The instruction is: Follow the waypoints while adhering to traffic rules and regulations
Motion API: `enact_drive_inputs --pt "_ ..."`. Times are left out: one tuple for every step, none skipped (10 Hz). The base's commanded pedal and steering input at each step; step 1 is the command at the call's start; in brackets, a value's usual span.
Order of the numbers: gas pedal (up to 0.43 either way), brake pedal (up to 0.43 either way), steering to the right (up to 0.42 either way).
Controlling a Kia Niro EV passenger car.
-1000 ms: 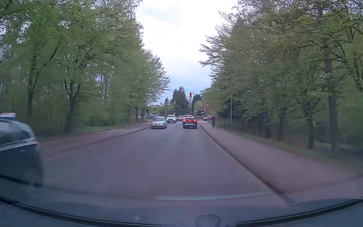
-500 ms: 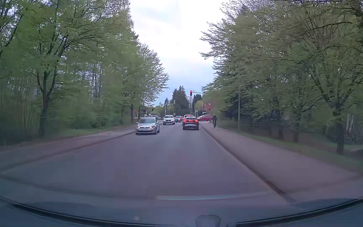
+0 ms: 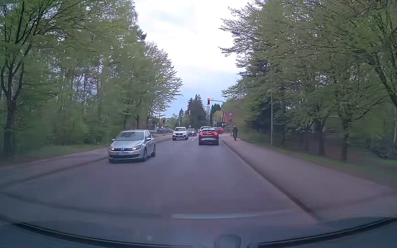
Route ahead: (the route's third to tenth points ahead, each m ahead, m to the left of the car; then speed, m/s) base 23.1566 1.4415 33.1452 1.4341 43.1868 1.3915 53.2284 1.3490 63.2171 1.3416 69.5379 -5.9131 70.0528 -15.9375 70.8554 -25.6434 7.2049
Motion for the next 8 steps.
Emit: enact_drive_inputs --pt "0.000 0.061 0.002" --pt "0.000 0.110 0.001" --pt "0.000 0.134 0.000" --pt "0.000 0.134 0.000" --pt "0.000 0.134 0.000" --pt "0.000 0.140 0.000" --pt "0.000 0.140 0.000" --pt "0.000 0.122 0.000"
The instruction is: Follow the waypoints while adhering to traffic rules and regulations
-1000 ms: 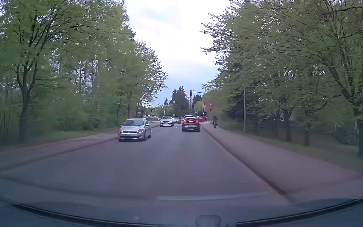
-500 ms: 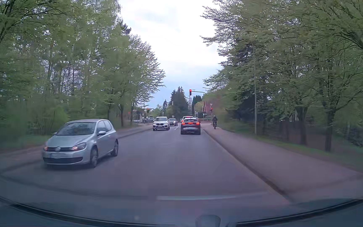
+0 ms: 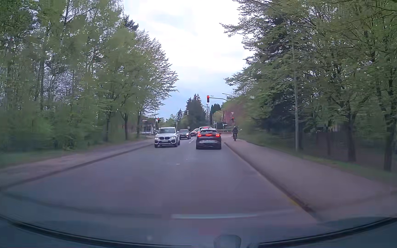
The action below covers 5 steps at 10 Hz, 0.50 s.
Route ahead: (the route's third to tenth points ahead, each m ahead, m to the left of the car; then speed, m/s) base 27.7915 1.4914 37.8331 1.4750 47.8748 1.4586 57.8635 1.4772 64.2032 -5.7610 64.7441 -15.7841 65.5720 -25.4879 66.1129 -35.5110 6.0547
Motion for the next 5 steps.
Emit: enact_drive_inputs --pt "0.000 0.122 0.000" --pt "0.000 0.122 0.000" --pt "0.000 0.122 0.000" --pt "0.000 0.122 0.000" --pt "0.000 0.116 0.000"
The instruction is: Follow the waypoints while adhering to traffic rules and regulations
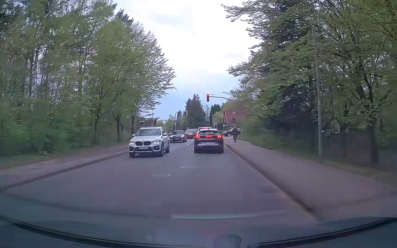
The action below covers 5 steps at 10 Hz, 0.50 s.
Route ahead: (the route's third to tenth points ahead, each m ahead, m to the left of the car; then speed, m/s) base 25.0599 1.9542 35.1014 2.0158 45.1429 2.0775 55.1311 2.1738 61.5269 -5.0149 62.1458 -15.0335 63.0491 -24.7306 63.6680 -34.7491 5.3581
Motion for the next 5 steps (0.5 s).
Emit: enact_drive_inputs --pt "0.000 0.110 0.000" --pt "0.000 0.104 0.000" --pt "0.000 0.104 0.000" --pt "0.000 0.110 0.000" --pt "0.000 0.104 0.000"
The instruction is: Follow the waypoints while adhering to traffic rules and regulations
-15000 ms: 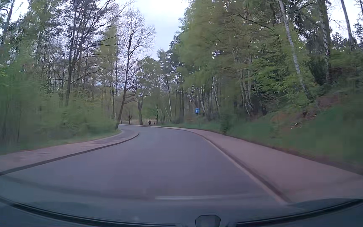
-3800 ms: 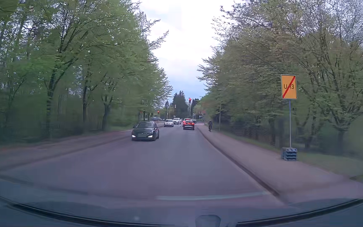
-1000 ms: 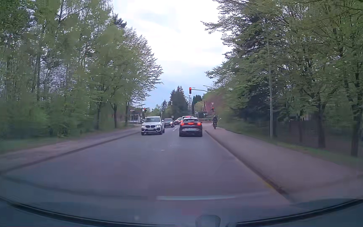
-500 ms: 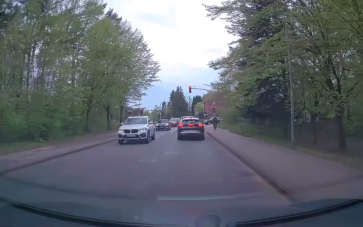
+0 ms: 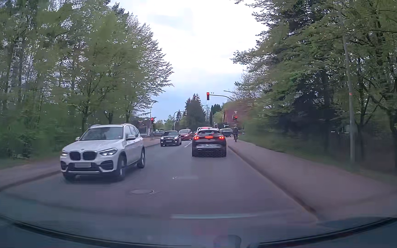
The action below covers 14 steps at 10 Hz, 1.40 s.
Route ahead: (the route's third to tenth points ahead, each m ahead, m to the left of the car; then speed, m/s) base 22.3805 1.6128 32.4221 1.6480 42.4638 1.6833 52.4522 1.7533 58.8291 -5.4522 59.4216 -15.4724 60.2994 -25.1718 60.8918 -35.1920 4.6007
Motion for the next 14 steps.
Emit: enact_drive_inputs --pt "0.000 0.091 0.000" --pt "0.000 0.085 0.000" --pt "0.000 0.085 0.000" --pt "0.000 0.073 0.000" --pt "0.000 0.067 -0.001" --pt "0.000 0.061 -0.001" --pt "0.000 0.061 -0.001" --pt "0.000 0.061 -0.001" --pt "0.000 0.061 -0.001" --pt "0.000 0.055 -0.001" --pt "0.000 0.049 -0.001" --pt "0.000 0.037 -0.001" --pt "0.000 0.030 -0.001" --pt "0.000 0.024 -0.001"
